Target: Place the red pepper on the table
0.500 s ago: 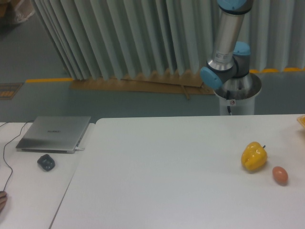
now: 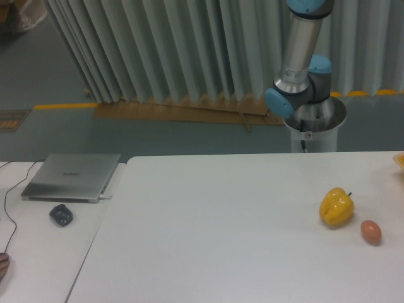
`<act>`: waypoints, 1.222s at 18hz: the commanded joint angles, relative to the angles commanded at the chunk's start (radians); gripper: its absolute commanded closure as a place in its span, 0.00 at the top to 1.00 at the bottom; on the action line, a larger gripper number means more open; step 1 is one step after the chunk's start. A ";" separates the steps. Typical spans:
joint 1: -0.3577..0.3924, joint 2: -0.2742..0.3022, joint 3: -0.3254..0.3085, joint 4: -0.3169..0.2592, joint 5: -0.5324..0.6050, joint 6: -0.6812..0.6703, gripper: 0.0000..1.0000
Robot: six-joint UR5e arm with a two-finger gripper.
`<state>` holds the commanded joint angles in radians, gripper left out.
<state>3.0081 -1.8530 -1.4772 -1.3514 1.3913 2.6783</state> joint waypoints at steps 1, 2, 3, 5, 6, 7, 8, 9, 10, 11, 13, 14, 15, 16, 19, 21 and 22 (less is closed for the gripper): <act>-0.002 0.000 0.002 0.000 0.000 0.000 1.00; -0.002 0.000 0.002 0.000 0.000 0.000 1.00; -0.002 0.000 0.000 0.000 0.000 0.000 1.00; -0.002 0.000 0.000 0.000 0.000 0.000 1.00; 0.000 0.000 0.000 -0.002 0.000 0.000 1.00; -0.002 0.000 0.000 -0.002 0.000 0.000 1.00; 0.000 0.000 0.000 -0.002 0.000 0.000 1.00; 0.000 0.000 0.000 -0.002 0.000 0.002 1.00; 0.000 0.000 0.000 -0.002 0.000 0.002 1.00; 0.000 0.000 0.000 -0.002 0.000 0.002 1.00; -0.002 0.000 -0.002 0.005 0.003 0.003 1.00; -0.002 0.002 -0.002 0.006 0.015 0.002 1.00; -0.002 0.005 0.000 0.006 0.046 0.002 1.00; -0.005 0.014 0.000 0.006 0.084 0.002 1.00; -0.026 0.015 0.000 0.041 0.126 -0.003 1.00; -0.028 0.014 -0.006 0.074 0.124 0.002 1.00; -0.028 0.014 -0.011 0.078 0.115 0.000 1.00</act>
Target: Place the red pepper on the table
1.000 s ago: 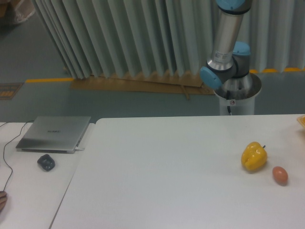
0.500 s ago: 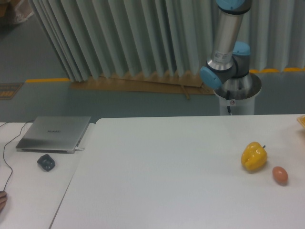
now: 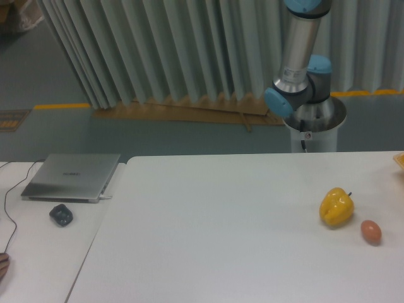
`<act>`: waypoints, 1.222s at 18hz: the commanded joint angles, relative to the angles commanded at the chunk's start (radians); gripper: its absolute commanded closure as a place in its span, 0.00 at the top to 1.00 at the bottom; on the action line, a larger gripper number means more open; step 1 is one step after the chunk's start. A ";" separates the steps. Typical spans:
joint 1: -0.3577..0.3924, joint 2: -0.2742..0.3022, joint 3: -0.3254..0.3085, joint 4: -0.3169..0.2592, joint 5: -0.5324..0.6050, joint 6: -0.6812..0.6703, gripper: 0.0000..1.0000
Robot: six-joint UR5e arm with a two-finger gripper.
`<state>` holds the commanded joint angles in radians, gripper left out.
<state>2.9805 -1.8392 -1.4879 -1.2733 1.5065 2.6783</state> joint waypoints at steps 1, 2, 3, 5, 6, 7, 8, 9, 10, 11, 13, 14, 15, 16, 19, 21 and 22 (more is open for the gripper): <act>0.002 0.002 -0.003 0.003 -0.020 -0.002 1.00; 0.002 0.002 -0.002 0.006 -0.034 0.006 1.00; 0.002 -0.003 0.004 0.008 -0.032 0.009 1.00; -0.002 -0.008 0.012 0.009 -0.026 0.023 1.00; -0.006 -0.008 0.012 0.011 -0.020 0.040 1.00; -0.011 -0.005 0.012 0.011 -0.011 0.060 1.00; -0.014 -0.005 0.012 0.011 -0.009 0.083 1.00; -0.015 -0.006 0.012 0.012 -0.009 0.109 1.00; -0.014 -0.009 0.014 0.015 -0.011 0.135 1.00; -0.014 -0.011 0.014 0.028 -0.011 0.167 1.00; -0.012 -0.024 0.014 0.051 -0.011 0.207 1.00; -0.011 -0.028 0.014 0.052 -0.012 0.210 1.00; -0.011 -0.032 0.014 0.054 -0.012 0.213 1.00; -0.009 -0.037 0.014 0.054 -0.012 0.228 1.00; -0.008 -0.057 0.014 0.057 -0.017 0.319 1.00; -0.008 -0.067 0.017 0.061 -0.020 0.371 1.00; -0.008 -0.071 0.018 0.064 -0.020 0.379 1.00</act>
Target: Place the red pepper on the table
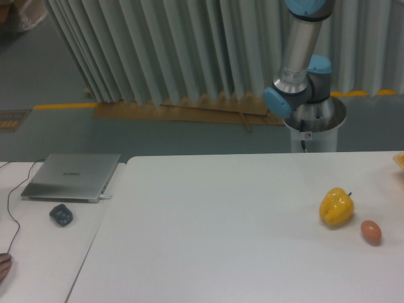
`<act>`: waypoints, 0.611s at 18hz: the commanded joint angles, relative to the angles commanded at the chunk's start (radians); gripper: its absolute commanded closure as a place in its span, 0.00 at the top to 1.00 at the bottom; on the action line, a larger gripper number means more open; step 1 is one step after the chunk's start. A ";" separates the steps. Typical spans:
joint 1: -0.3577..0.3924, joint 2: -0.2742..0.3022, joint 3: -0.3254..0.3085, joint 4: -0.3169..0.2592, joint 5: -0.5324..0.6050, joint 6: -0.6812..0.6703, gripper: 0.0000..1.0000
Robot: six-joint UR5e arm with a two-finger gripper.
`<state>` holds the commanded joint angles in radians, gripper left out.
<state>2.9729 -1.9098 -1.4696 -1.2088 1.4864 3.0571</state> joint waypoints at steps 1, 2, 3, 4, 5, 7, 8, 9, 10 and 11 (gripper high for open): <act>0.002 -0.002 0.002 0.002 0.000 0.014 1.00; 0.005 -0.002 0.002 0.002 0.000 0.035 1.00; 0.008 0.000 -0.005 0.000 -0.002 0.052 1.00; 0.014 0.009 -0.018 -0.001 -0.009 0.049 1.00; 0.027 0.012 -0.023 -0.006 -0.018 0.035 1.00; 0.060 0.018 -0.028 -0.044 -0.026 -0.013 1.00; 0.073 0.015 -0.029 -0.092 -0.029 -0.056 1.00; 0.089 0.014 -0.029 -0.121 -0.034 -0.101 1.00; 0.104 0.012 -0.029 -0.124 -0.034 -0.138 1.00; 0.112 0.011 -0.031 -0.124 -0.034 -0.180 1.00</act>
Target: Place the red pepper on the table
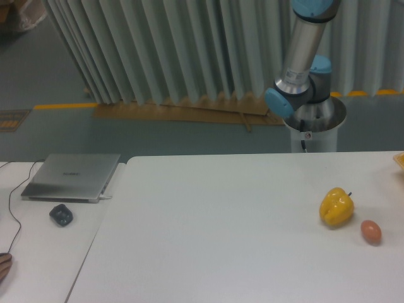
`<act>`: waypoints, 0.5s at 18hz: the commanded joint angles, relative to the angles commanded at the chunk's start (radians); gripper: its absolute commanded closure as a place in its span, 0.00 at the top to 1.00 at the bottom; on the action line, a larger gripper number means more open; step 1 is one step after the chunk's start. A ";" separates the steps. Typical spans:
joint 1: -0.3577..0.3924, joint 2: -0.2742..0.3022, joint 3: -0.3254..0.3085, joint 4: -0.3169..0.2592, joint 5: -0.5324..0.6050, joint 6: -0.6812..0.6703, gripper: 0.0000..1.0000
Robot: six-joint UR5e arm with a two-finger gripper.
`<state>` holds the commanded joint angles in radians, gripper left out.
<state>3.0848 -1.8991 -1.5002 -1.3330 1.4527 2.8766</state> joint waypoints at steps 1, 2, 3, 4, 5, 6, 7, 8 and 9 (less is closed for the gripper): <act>0.008 -0.002 0.000 0.000 0.003 -0.060 1.00; 0.017 -0.003 0.000 -0.002 0.005 -0.121 1.00; 0.018 -0.005 0.000 -0.002 0.009 -0.169 1.00; 0.017 -0.006 -0.002 -0.002 0.015 -0.209 1.00; 0.015 -0.009 -0.002 0.000 0.018 -0.245 1.00; 0.014 -0.011 -0.002 0.000 0.018 -0.285 1.00; 0.014 -0.015 -0.002 0.000 0.018 -0.316 1.00; 0.012 -0.017 -0.002 0.002 0.018 -0.333 1.00; 0.012 -0.018 -0.002 0.002 0.018 -0.344 1.00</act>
<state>3.0971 -1.9175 -1.5018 -1.3315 1.4711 2.5327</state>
